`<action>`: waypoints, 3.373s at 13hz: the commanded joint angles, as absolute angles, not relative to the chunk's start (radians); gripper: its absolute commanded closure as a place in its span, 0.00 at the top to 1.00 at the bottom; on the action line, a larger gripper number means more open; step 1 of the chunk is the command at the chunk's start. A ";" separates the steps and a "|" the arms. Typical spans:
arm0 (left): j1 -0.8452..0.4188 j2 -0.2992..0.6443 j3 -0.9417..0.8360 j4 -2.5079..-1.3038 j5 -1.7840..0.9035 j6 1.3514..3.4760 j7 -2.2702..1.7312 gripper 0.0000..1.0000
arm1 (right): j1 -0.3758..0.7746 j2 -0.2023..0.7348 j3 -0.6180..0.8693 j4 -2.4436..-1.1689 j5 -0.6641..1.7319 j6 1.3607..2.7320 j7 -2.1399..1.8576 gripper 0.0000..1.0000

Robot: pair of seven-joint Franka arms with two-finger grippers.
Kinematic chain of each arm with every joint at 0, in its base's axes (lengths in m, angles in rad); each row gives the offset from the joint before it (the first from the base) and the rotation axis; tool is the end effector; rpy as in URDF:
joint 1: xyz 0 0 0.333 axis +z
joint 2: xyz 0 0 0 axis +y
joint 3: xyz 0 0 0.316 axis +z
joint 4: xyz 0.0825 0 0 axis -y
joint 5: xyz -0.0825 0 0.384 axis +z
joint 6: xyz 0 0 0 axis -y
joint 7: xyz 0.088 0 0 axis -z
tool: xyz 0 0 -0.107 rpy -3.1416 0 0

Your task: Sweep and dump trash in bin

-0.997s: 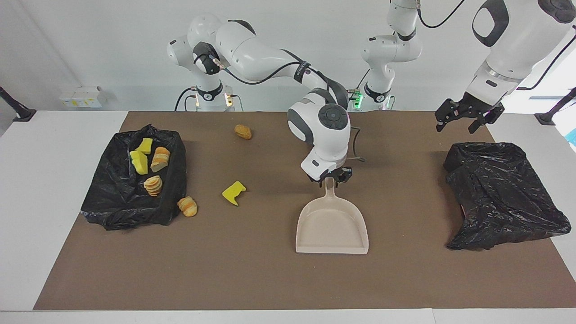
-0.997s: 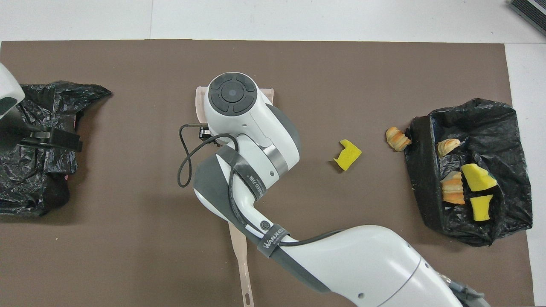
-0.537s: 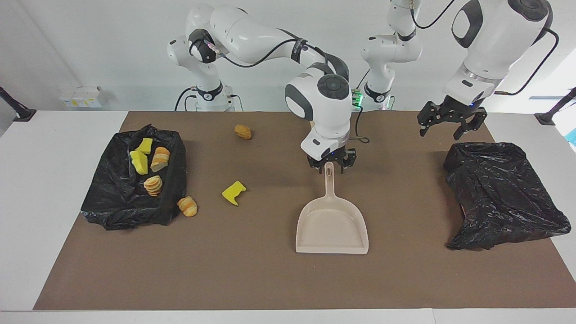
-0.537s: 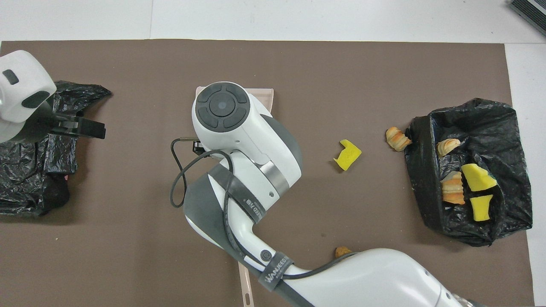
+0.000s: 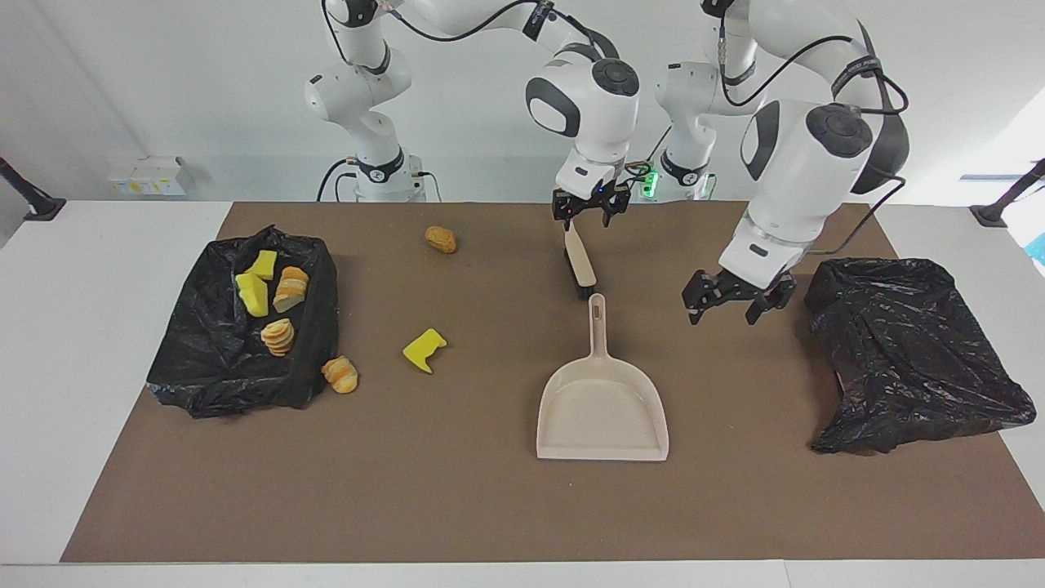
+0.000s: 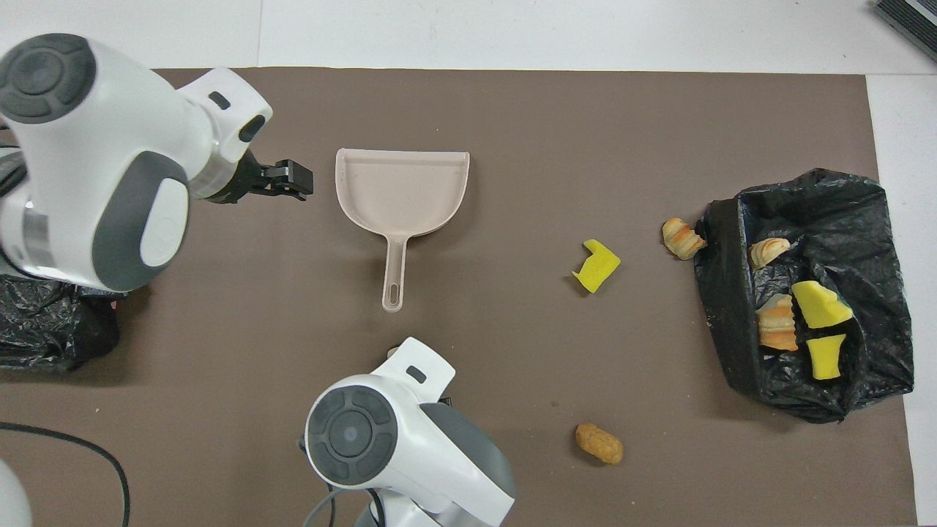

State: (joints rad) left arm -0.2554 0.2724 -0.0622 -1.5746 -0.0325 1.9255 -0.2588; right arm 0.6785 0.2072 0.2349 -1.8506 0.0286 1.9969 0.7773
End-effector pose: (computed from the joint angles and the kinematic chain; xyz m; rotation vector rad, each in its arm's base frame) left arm 0.6204 -0.2020 0.4904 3.0713 -0.0703 0.0956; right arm 0.3733 0.4756 0.4097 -3.1252 -0.1878 0.1441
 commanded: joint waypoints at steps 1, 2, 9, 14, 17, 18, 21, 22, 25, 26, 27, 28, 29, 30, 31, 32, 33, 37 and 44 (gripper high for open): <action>-0.331 0.337 -0.048 -1.546 -0.015 1.974 -0.319 1.00 | 0.666 0.109 0.233 -2.026 0.115 2.065 0.701 0.83; -0.351 0.348 -0.048 -1.566 -0.015 1.983 -0.331 1.00 | 0.684 0.110 0.233 -2.051 0.127 2.069 0.689 0.83; -0.491 0.367 -0.051 -1.761 -0.028 2.072 -0.384 1.00 | 0.747 0.100 0.238 -2.187 0.198 2.209 0.686 0.83; -0.488 0.365 -0.051 -1.743 -0.037 2.002 -0.383 0.54 | 0.749 0.097 0.238 -2.187 0.198 2.206 0.695 0.64; -0.486 0.365 -0.051 -1.743 -0.037 2.009 -0.377 0.00 | 0.749 0.097 0.238 -2.187 0.199 2.206 0.686 0.42; -0.482 0.362 -0.051 -1.738 -0.035 2.006 -0.373 0.00 | 0.747 0.100 0.238 -2.187 0.199 2.207 0.686 0.37; -0.459 0.347 -0.048 -1.710 -0.028 1.988 -0.364 0.00 | 0.746 0.107 0.238 -2.175 0.213 2.209 0.687 0.00; -0.445 0.347 -0.046 -1.695 -0.025 1.968 -0.336 0.00 | 0.747 0.107 0.238 -2.171 0.213 2.207 0.702 0.00; -0.411 0.345 -0.040 -1.645 -0.020 1.873 -0.220 0.00 | 0.746 0.100 0.235 -2.148 0.215 2.201 0.783 0.00; -0.400 0.335 -0.040 -1.640 -0.020 1.849 -0.159 0.00 | 0.744 0.077 0.233 -2.148 0.215 2.194 0.828 0.00; -0.396 0.327 -0.040 -1.638 -0.021 1.827 -0.082 0.00 | 0.738 0.046 0.232 -2.154 0.215 2.188 0.851 0.00; -0.391 0.318 -0.037 -1.640 -0.021 1.803 -0.019 0.00 | 0.720 0.010 0.229 -2.157 0.213 2.162 0.853 0.00; -0.376 0.307 -0.035 -1.640 -0.020 1.774 0.042 0.00 | 0.683 -0.032 0.229 -2.157 0.213 2.108 0.853 0.00; -0.370 0.302 -0.034 -1.640 -0.005 1.744 0.110 0.00 | 0.646 -0.081 0.229 -2.160 0.209 2.045 0.847 0.00; -0.368 0.301 -0.034 -1.641 0.026 1.724 0.203 0.00 | 0.609 -0.121 0.229 -2.161 0.196 1.984 0.841 0.00; -0.368 0.296 -0.032 -1.641 0.053 1.712 0.289 0.00 | 0.579 -0.147 0.229 -2.161 0.190 1.939 0.839 0.00; -0.368 0.296 -0.032 -1.643 0.073 1.710 0.343 0.00 | 0.540 -0.169 0.229 -2.163 0.164 1.899 0.838 0.00; -0.371 0.262 -0.032 -1.695 0.127 1.698 0.553 0.00 | 0.402 -0.150 0.229 -2.171 -0.021 1.868 0.783 0.00; -0.472 0.103 -0.043 -2.006 0.189 1.926 0.818 0.00 | 0.140 0.101 0.229 -2.002 -0.320 1.862 0.503 0.00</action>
State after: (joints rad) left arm -0.4253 0.2187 -0.0514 -1.8304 0.1637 1.8090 0.8044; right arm 0.1764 0.0214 0.2120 -2.0632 -0.2509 1.8698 0.5202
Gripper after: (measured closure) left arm 0.687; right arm 0.744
